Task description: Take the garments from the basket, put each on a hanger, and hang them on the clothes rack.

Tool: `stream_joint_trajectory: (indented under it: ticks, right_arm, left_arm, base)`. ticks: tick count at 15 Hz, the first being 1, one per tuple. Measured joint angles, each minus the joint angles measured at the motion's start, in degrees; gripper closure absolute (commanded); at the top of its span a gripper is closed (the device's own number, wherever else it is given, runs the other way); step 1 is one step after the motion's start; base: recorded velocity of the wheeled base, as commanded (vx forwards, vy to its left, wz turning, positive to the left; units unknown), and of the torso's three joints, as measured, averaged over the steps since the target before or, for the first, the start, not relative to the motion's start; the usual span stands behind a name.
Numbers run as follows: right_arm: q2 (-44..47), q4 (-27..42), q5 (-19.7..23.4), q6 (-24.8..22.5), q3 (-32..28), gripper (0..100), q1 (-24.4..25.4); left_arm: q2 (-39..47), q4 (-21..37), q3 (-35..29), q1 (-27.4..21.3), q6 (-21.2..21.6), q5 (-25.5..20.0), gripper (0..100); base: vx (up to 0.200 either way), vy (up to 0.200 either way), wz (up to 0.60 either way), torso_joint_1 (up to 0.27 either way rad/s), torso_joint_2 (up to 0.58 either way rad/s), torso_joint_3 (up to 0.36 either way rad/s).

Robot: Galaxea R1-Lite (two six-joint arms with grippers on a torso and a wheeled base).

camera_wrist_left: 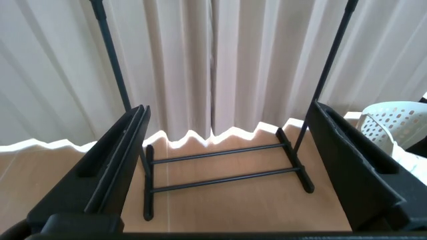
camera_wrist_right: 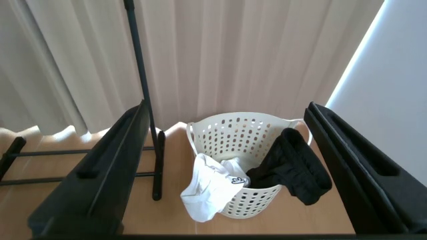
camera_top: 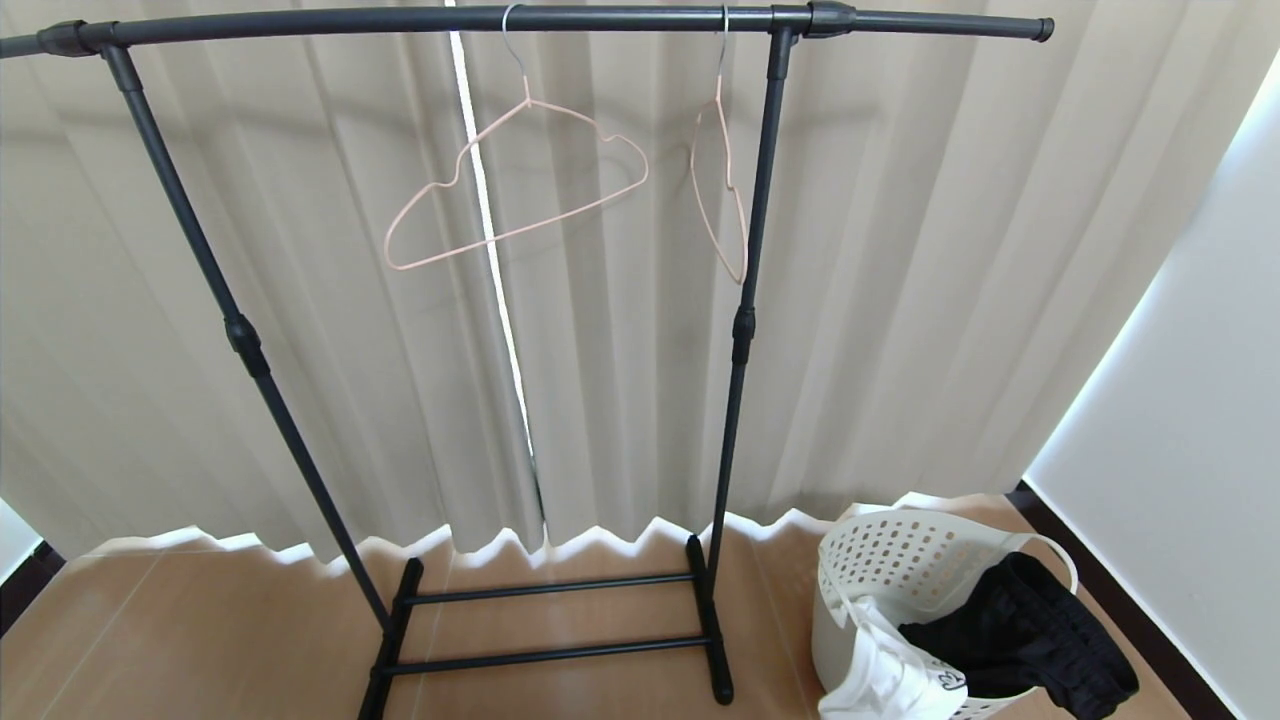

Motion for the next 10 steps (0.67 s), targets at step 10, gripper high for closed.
stream_joint_trajectory:
  ticks: [10]
  right_arm:
    - [0.0, 0.0, 0.0, 0.0, 0.0, 0, 0.0]
  left_arm:
    - [0.0, 0.0, 0.0, 0.0, 0.0, -0.1, 0]
  base:
    - [0.0, 0.0, 0.0, -0.112, 0.43, 0.315]
